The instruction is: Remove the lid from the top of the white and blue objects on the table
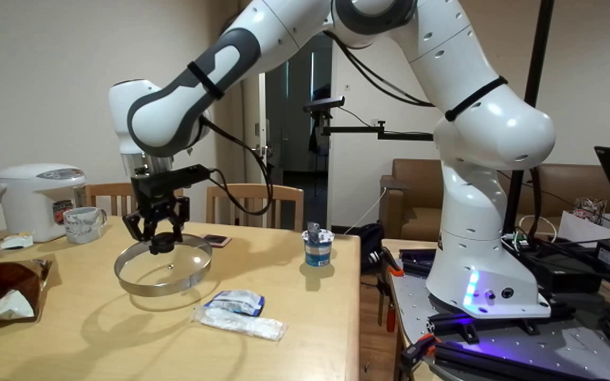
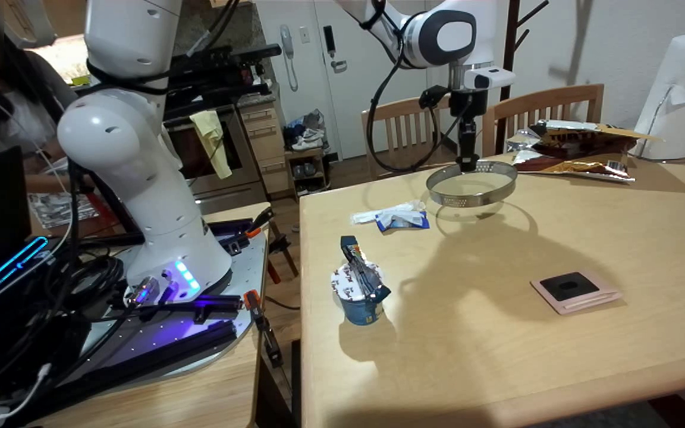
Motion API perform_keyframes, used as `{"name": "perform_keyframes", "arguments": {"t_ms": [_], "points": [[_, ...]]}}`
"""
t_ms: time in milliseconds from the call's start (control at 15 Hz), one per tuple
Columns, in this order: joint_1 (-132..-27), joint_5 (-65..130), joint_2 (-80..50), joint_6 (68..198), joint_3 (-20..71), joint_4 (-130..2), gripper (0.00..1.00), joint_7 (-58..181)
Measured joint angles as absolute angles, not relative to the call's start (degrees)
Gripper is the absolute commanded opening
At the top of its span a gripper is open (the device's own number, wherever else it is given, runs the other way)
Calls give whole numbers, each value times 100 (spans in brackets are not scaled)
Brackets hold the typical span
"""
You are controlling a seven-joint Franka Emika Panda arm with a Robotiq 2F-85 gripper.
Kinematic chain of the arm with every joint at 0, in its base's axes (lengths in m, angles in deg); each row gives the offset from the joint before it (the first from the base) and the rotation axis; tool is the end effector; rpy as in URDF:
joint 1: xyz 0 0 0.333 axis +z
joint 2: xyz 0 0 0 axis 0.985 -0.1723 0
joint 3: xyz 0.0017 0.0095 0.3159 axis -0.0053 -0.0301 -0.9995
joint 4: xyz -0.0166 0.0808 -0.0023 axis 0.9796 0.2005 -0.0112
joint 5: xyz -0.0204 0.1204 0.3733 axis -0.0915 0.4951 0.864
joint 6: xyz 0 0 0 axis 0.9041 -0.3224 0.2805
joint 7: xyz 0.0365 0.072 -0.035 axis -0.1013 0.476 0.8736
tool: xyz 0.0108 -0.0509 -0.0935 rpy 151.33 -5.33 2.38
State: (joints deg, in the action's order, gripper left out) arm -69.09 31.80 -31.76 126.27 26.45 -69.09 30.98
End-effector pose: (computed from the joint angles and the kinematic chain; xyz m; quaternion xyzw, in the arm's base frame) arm 0.6638 0.0741 0.2492 0.9730 -0.2240 -0.0123 0.0542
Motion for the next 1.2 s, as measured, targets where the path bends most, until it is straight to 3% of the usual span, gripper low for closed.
{"name": "perform_keyframes", "arguments": {"t_ms": [1200], "points": [[-6883,3180,-3215,12424,2697,-6813,35,2660]]}}
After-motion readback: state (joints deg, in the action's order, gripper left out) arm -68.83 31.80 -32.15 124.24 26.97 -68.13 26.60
